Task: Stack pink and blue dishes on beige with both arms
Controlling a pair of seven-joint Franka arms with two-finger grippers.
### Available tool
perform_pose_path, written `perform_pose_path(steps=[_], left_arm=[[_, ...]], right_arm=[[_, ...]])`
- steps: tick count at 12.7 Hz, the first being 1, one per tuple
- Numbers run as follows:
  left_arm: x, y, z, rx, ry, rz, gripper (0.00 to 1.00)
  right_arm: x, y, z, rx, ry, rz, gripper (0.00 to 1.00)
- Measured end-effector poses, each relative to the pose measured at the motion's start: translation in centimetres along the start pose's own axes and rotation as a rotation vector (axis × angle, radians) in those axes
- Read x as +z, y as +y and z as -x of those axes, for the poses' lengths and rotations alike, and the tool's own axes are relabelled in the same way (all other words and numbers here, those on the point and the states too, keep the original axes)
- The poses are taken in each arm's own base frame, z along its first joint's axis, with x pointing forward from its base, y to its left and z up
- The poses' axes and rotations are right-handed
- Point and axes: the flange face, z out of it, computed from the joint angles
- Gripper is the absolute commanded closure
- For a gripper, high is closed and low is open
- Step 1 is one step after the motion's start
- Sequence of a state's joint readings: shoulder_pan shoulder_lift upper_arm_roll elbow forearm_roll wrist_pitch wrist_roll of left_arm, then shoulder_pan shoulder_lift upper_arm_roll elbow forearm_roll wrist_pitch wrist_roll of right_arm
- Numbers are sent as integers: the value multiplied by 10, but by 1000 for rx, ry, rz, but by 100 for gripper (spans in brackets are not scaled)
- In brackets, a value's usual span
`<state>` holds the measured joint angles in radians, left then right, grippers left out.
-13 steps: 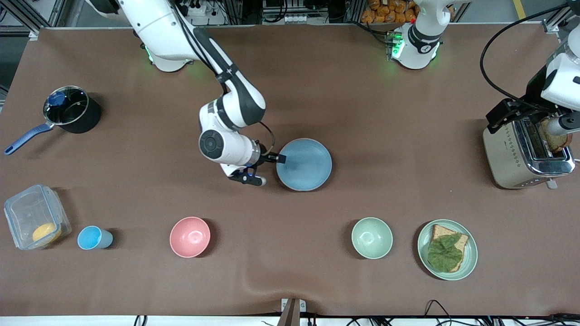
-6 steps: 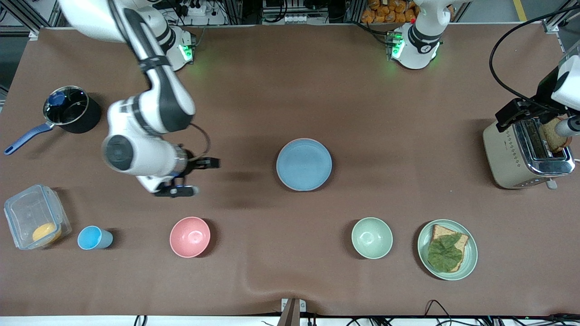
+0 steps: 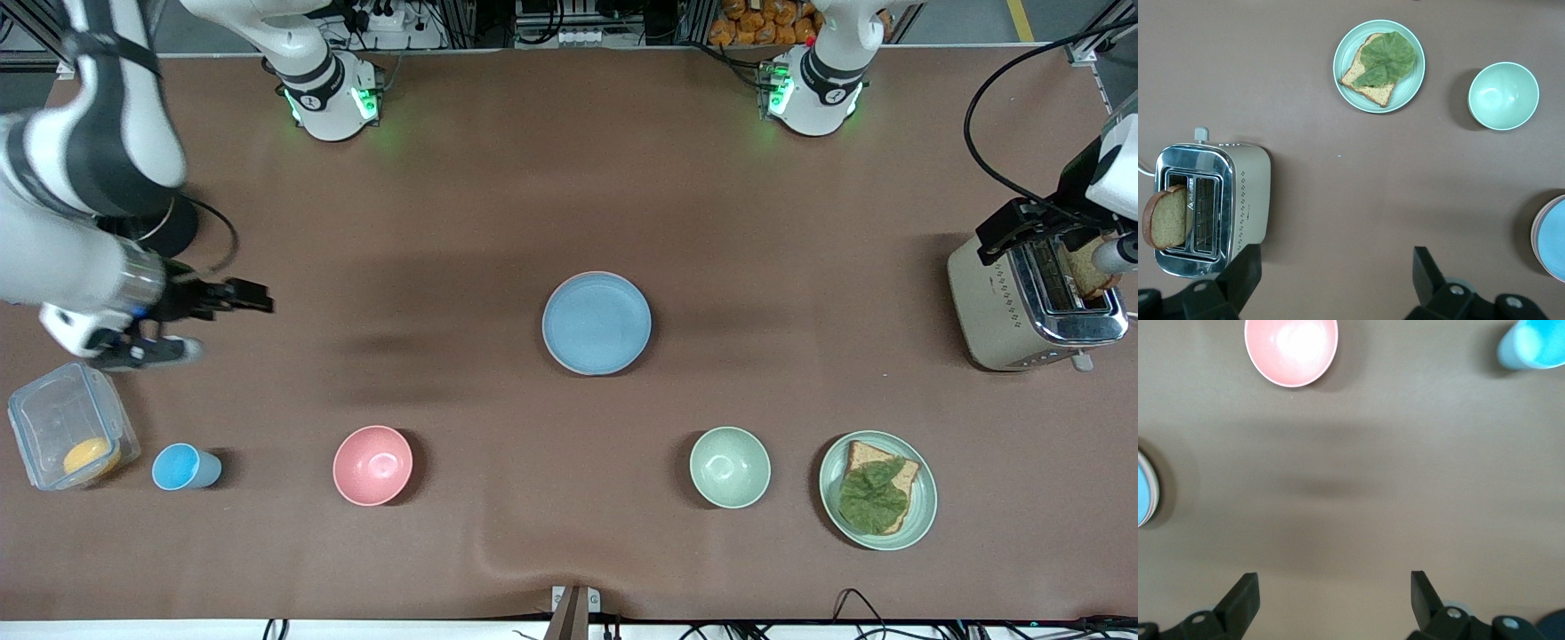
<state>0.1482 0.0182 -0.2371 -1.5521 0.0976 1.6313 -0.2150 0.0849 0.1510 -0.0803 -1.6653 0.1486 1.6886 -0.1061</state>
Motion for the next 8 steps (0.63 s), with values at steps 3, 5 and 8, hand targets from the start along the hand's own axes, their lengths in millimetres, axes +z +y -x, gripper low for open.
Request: perform_pose_path(steps=[3,5,8], left_arm=[[7,-2,-1,25,-16,9,0],[9,-5,-1,35,-28,21,0],[10,1,2,55,-46,20,0]], right_arm=[[-62,-2,38,-33,60,92,0],[-89,-2,57,-59,63,119,0],[-108,10,63,-66,77,122,0]])
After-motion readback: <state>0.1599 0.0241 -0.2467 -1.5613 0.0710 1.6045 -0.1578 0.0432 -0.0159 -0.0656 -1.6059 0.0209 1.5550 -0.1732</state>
